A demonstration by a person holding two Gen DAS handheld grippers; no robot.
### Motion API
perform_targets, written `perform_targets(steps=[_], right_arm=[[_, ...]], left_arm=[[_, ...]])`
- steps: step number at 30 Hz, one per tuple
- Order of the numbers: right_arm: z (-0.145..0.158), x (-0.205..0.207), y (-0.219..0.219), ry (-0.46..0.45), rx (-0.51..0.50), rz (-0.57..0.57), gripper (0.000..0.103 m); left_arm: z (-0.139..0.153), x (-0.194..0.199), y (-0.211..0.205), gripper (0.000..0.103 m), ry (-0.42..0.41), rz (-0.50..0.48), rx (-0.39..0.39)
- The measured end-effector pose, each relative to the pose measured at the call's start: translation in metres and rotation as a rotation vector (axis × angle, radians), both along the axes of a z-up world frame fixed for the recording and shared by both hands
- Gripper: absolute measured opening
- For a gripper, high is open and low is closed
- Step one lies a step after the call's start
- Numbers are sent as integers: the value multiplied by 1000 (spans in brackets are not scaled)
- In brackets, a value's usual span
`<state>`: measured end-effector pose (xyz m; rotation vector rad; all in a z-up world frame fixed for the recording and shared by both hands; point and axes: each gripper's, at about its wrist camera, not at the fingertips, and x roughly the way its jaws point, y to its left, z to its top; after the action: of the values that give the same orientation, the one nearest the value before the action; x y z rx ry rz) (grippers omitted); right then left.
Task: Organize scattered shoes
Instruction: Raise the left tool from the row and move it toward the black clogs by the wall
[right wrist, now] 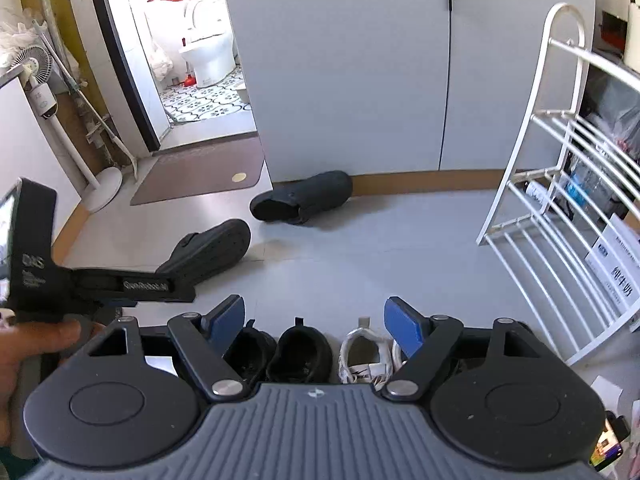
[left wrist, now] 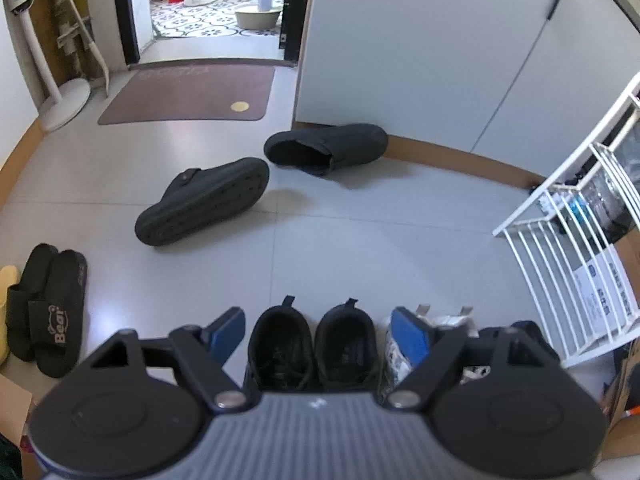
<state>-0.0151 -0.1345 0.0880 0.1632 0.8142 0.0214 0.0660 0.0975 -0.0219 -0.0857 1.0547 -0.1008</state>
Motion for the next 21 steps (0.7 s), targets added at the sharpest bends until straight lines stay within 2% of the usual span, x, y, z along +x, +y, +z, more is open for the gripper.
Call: perform_targets(steps=[3,7,11,15,18,21], right_arm=[[10,8,3,10,14,35,88],[11,14,-2,2,77,25,92],[-17,15,-15,-30,150,34,92],[-43,30,-25,58,147,67,87],[-48,41,-32,82,137,81,87],[-46,44,-34,84,137,86,87]], left_arm=[[-2,-2,5,82,3,22,-10],[-6,-3,7,83,-4,20,33],[-5,-3,15,83,-18,51,53],[1,-6,20,84,-43,60,70],[0,-4,21,84,-35,82,32],[6,-2,16,84,-58,83,48]])
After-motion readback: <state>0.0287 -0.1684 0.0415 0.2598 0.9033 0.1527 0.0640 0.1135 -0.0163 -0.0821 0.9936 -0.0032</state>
